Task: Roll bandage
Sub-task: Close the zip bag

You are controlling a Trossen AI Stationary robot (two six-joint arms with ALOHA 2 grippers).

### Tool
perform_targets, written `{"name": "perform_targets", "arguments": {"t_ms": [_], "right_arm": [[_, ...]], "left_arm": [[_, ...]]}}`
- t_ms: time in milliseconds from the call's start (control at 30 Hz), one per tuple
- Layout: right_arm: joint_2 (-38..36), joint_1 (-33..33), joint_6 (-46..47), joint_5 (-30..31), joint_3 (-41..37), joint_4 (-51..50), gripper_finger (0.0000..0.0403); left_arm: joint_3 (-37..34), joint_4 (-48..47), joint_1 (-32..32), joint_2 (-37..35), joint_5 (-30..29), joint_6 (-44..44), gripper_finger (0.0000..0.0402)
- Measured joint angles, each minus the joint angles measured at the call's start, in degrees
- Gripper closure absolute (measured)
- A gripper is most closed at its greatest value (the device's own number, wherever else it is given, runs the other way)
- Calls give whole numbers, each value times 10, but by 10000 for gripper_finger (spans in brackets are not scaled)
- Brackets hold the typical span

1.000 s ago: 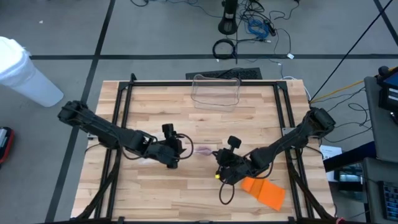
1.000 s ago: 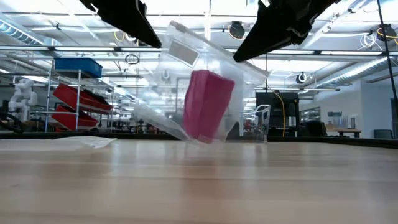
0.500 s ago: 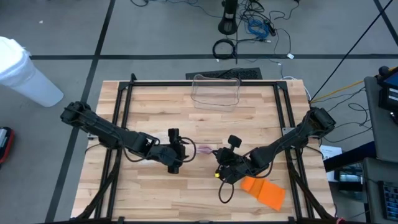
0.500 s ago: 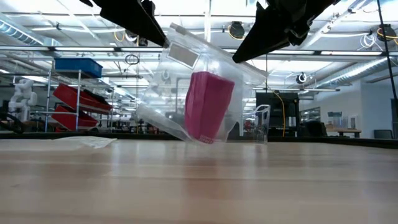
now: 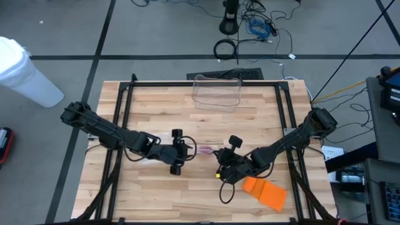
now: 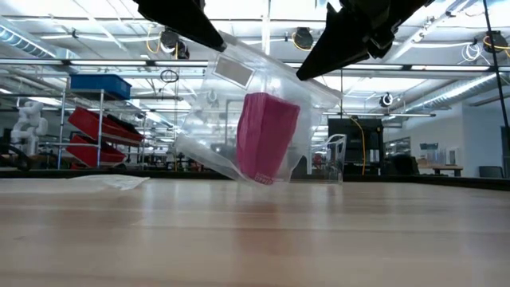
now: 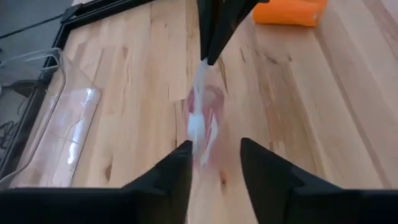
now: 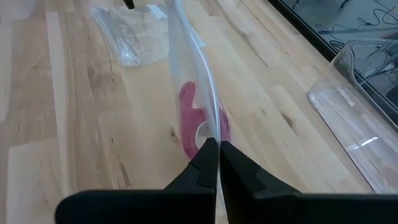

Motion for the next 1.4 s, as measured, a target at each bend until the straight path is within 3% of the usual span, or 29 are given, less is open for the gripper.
{"name": "perform_targets", "arguments": {"t_ms": [233, 900, 1233, 1400], "right_arm": [[0, 0, -1, 0, 0, 7, 403], [0, 0, -16, -1, 0, 19, 403], [0, -1, -16, -1, 0, 7, 403], [0, -3, 1, -1, 0, -7, 403]], "left_arm": [[-15, 1, 11, 0, 0, -4, 317], [-18, 40, 27, 46, -2, 26, 326], [-18, 41, 27, 44, -4, 28, 393], [-18, 41, 27, 44, -4, 29, 398]]}}
